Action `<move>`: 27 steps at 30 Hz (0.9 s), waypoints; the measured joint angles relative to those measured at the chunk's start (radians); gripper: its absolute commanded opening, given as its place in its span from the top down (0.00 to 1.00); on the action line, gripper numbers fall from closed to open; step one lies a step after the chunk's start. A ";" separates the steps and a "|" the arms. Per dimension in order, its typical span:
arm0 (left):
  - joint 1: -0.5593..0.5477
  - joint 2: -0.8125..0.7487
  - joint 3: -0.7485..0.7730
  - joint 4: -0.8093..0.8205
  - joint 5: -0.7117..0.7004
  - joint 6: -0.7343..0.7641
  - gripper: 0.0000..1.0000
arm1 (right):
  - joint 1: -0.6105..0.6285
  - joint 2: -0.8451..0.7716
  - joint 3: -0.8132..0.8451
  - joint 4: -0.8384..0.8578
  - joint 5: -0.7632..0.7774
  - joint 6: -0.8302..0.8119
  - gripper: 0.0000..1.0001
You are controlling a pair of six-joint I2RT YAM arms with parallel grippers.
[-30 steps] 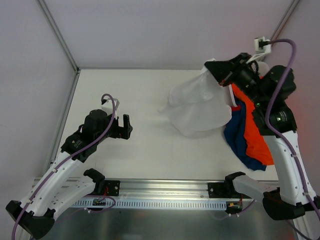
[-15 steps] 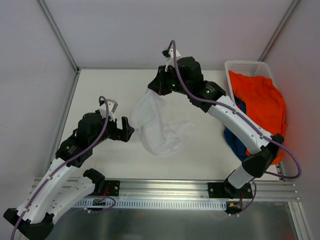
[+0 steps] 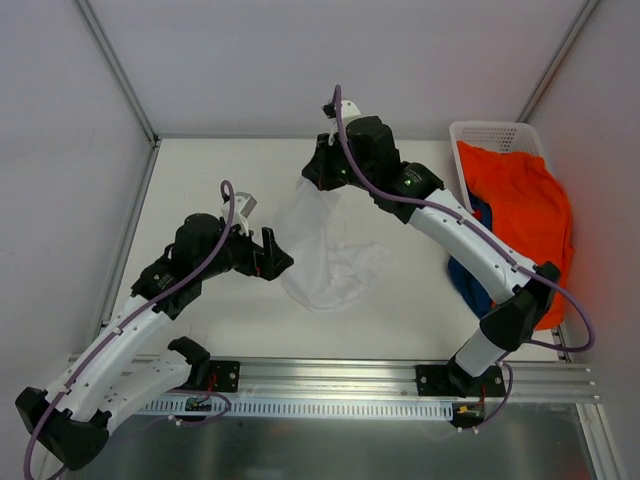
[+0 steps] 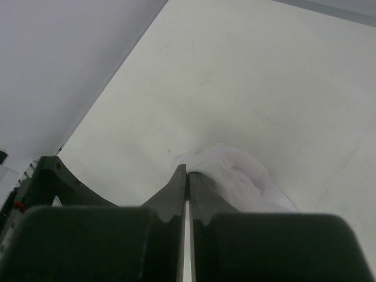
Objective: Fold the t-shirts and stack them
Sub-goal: Move the tshirt to the center of the board
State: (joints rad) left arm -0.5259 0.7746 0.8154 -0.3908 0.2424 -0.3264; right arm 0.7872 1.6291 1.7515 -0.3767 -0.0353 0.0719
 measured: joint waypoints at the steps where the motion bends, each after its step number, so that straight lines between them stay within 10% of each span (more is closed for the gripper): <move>1: -0.012 0.014 -0.007 0.026 0.003 -0.022 0.01 | 0.000 0.002 0.000 0.002 0.001 0.003 0.99; 5: -0.108 0.068 -0.063 0.121 -0.054 -0.092 0.03 | 0.000 0.030 0.000 0.026 -0.011 0.043 0.92; 7: -0.165 0.075 -0.103 0.154 -0.137 -0.123 0.03 | 0.001 0.063 0.003 0.042 -0.038 0.065 0.13; 9: -0.198 0.047 -0.155 0.185 -0.214 -0.150 0.02 | 0.006 0.133 0.071 -0.008 -0.058 0.063 0.01; 18: -0.201 -0.109 -0.262 0.241 -0.470 -0.174 0.01 | 0.057 0.217 0.021 -0.220 0.139 0.021 0.00; 27: -0.218 0.402 -0.098 0.340 -0.547 -0.085 0.01 | 0.053 -0.113 -0.362 -0.329 0.493 0.130 0.01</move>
State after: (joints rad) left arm -0.7441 1.1770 0.7170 -0.0505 -0.3042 -0.4114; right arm 0.8402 1.5166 1.3895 -0.7059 0.4580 0.2016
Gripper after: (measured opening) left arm 0.990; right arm 0.993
